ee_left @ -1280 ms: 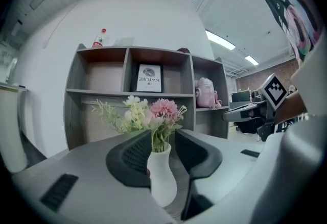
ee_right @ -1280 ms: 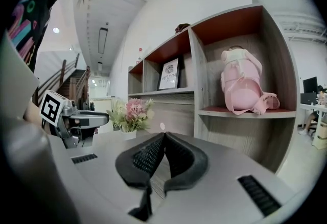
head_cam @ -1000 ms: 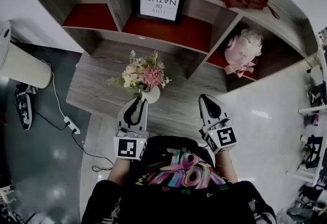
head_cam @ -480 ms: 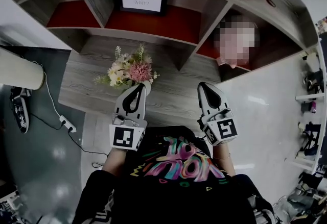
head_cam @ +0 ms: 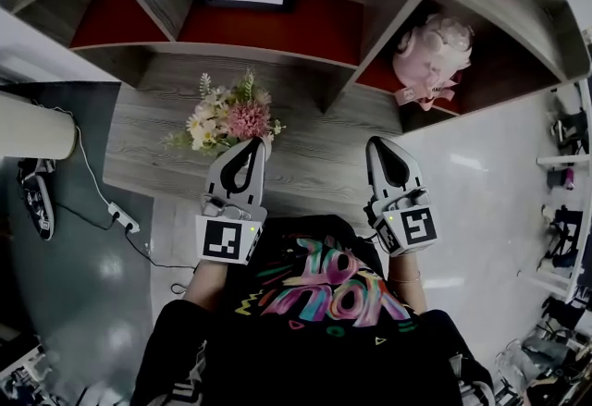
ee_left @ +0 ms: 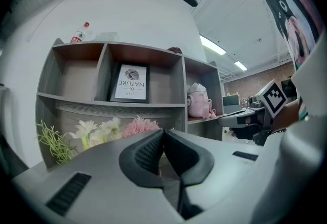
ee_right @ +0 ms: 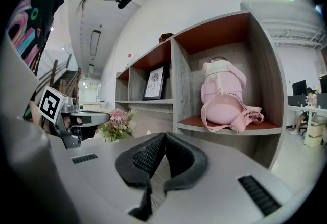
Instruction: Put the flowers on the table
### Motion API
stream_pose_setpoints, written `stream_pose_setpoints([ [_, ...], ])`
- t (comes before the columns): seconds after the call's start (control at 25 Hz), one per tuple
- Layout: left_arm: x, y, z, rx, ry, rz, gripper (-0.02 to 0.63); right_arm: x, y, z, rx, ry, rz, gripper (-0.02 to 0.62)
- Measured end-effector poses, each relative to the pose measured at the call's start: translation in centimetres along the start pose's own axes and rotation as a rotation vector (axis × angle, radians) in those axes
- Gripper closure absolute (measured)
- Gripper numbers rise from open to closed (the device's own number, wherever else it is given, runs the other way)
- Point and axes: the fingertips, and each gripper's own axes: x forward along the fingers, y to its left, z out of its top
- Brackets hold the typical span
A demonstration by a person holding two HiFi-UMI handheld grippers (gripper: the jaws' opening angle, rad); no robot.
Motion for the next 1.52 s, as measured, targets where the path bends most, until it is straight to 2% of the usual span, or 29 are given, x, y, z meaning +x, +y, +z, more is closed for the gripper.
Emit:
stream_pose_setpoints([
  [0.16, -0.3, 0.1, -0.9, 0.019, 0.041, -0.003, 0.58, -0.1, 0.1, -0.2, 0.003, 0.002, 0.007, 0.58],
  [0.28, -0.2, 0.1, 0.0, -0.011, -0.005, 0.008, 0.58, -0.2, 0.2, -0.1, 0.008, -0.003, 0.006, 0.58],
  [0.6, -0.6, 0.1, 0.4, -0.028, -0.033, 0.021, 0.58, -0.5, 0.4, -0.1, 0.022, -0.004, 0.002, 0.58],
  [1.24, -0.8, 0.0, 0.6, -0.018, -0.042, 0.025, 0.58, -0.4, 0.8, -0.4, 0.035, -0.002, 0.039, 0.58],
  [1.4, -0.9, 0.2, 0.2, -0.005, -0.021, 0.02, 0.58, -0.3, 1.1, -0.4, 0.022, 0.0, 0.054, 0.58],
  [1.52, -0.7, 0.1, 0.6, -0.021, -0.04, 0.021, 0.58, -0.3, 1.2, -0.3, 0.018, -0.002, 0.061, 0.58],
])
